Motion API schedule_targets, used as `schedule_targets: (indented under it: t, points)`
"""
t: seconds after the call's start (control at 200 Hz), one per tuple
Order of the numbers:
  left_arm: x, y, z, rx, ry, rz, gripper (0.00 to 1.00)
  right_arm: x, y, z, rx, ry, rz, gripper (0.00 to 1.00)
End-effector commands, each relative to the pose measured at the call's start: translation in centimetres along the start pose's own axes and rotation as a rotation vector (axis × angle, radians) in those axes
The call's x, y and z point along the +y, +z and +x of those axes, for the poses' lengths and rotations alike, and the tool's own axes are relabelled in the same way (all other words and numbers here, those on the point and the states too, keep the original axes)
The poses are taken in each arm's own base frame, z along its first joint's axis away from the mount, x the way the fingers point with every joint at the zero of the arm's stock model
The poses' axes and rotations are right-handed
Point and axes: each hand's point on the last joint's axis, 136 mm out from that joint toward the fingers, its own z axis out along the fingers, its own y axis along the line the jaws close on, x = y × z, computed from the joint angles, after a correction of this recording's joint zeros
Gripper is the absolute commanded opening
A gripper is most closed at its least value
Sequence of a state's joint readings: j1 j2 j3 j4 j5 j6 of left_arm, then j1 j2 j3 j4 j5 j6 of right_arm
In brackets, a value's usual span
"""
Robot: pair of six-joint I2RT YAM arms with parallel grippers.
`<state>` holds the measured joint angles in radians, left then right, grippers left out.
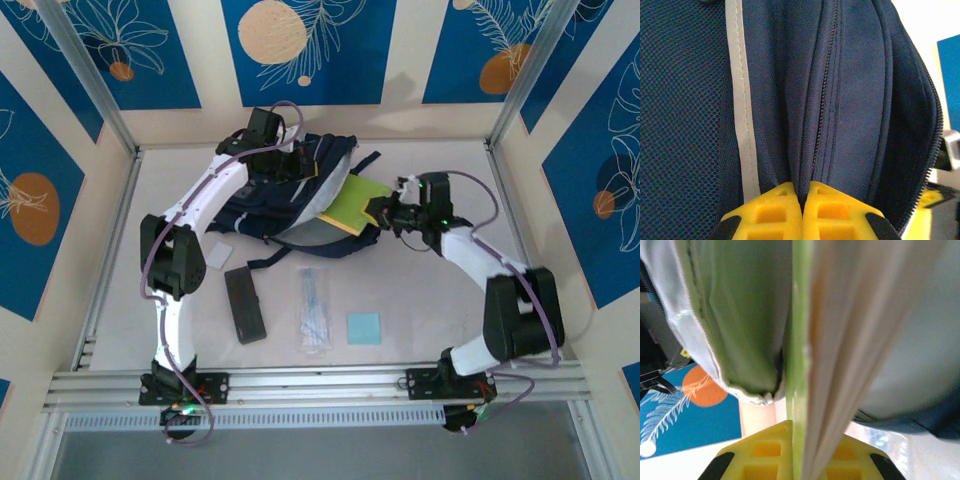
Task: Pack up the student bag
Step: Open the student bag at the top-center of the table, then place the book in the student bag.
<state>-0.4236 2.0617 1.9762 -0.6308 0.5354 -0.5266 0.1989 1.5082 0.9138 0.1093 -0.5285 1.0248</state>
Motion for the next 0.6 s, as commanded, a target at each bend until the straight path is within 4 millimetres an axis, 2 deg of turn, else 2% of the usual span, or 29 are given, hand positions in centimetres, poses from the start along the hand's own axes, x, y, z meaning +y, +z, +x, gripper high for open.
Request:
schedule_targets:
  t: [0.0, 0.135, 0.29, 0.37, 0.44, 0.52, 0.595]
  points:
    - [-7.2, -4.2, -2.8, -0.109, 0.113, 0.197, 0.0, 3.1, 3.2, -0.2, 0.09, -0.095, -0.108, 0.0]
    - [-8.3, -4.5, -2.9, -0.116, 0.116, 0.229, 0.0, 3.2, 8.1, -0.9, 0.159, -0.089, -0.124, 0.0]
    - [-8.8, -4.4, -2.8, -0.113, 0.119, 0.243, 0.0, 1.9, 14.1, -0.6, 0.279, -0.047, -0.122, 0.0]
    - [-8.8, -4.1, -2.6, -0.109, 0.115, 0.246, 0.0, 1.0, 16.4, -0.6, 0.308, -0.036, -0.091, 0.0]
    - [-8.9, -4.0, -2.5, -0.109, 0.11, 0.25, 0.0, 0.2, 17.5, -1.0, 0.306, -0.025, -0.063, 0.01]
    - [-8.8, -3.8, -2.6, -0.117, 0.104, 0.248, 0.0, -0.2, 17.6, -1.8, 0.296, -0.017, -0.039, 0.11]
    - [-8.5, -3.6, -2.7, -0.123, 0.094, 0.244, 0.0, -0.3, 16.4, -2.7, 0.279, -0.018, -0.011, 0.24]
